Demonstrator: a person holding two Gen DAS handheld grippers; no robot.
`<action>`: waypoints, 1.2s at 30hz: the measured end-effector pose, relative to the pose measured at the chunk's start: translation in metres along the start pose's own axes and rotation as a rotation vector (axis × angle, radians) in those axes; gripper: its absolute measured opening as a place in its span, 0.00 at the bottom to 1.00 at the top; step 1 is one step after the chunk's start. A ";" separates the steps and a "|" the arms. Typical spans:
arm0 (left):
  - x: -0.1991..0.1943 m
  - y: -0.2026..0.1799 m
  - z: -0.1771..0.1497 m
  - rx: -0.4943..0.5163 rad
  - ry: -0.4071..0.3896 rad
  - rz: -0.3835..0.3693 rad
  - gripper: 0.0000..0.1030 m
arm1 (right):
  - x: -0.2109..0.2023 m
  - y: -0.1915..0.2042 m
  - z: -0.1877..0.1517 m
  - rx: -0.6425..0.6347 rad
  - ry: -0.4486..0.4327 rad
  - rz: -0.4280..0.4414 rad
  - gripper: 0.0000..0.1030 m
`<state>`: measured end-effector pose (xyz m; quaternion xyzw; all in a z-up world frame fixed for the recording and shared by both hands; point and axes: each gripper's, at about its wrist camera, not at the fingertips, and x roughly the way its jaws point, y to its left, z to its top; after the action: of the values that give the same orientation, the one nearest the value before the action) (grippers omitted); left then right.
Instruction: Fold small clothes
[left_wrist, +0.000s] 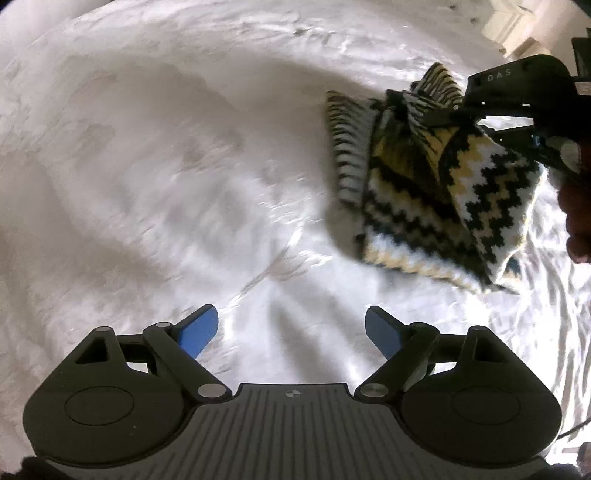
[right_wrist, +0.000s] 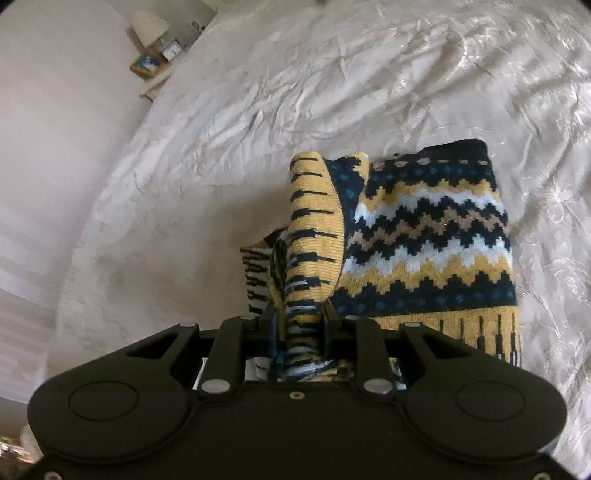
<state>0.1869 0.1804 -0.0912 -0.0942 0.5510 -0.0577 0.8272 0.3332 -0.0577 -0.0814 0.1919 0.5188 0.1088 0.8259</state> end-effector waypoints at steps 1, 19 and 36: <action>0.000 0.004 -0.001 -0.009 0.002 0.003 0.84 | 0.003 0.005 -0.002 -0.009 -0.002 -0.015 0.32; -0.005 -0.047 0.096 0.126 -0.175 -0.108 0.85 | -0.078 -0.052 -0.032 0.035 -0.185 0.039 0.48; 0.095 -0.062 0.124 -0.022 -0.020 -0.173 0.84 | -0.079 -0.110 -0.060 0.182 -0.151 -0.047 0.48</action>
<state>0.3387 0.1127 -0.1168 -0.1511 0.5332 -0.1222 0.8234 0.2429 -0.1750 -0.0880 0.2616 0.4671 0.0269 0.8442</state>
